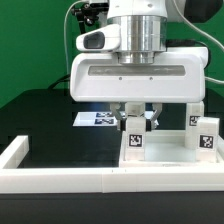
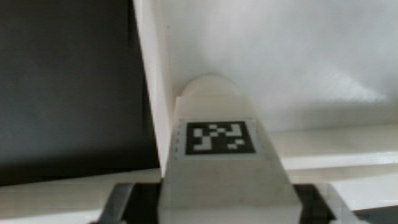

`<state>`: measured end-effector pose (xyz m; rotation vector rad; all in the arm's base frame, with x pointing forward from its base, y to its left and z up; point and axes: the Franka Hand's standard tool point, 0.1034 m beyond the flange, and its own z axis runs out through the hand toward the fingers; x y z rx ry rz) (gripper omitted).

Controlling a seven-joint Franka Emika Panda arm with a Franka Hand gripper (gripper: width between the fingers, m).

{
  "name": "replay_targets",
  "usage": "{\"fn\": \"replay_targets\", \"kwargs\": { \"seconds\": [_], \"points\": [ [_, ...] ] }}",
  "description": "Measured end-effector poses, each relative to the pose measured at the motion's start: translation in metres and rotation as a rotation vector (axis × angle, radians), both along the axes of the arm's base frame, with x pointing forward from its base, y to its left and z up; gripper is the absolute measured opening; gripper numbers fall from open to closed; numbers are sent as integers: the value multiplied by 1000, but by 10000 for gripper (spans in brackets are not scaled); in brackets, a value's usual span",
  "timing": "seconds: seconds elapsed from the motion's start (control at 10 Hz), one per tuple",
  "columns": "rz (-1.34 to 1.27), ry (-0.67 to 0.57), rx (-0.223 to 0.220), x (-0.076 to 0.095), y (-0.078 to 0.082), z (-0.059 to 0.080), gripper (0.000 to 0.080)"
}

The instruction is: Assemble square table

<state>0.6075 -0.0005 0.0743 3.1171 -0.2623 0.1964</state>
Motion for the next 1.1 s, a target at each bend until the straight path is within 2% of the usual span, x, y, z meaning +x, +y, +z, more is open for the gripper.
{"fn": "replay_targets", "kwargs": {
  "seconds": [0.4,0.7,0.9,1.0,1.1],
  "points": [
    [-387,-5,39,-3,-6,-1,298],
    [-634,-10,48,-8,-11,-1,315],
    [-685,-12,44,-10,-12,-1,324],
    [-699,-11,44,-10,-13,-1,377],
    [-693,-12,44,-10,-12,-1,377]
  ]
}}
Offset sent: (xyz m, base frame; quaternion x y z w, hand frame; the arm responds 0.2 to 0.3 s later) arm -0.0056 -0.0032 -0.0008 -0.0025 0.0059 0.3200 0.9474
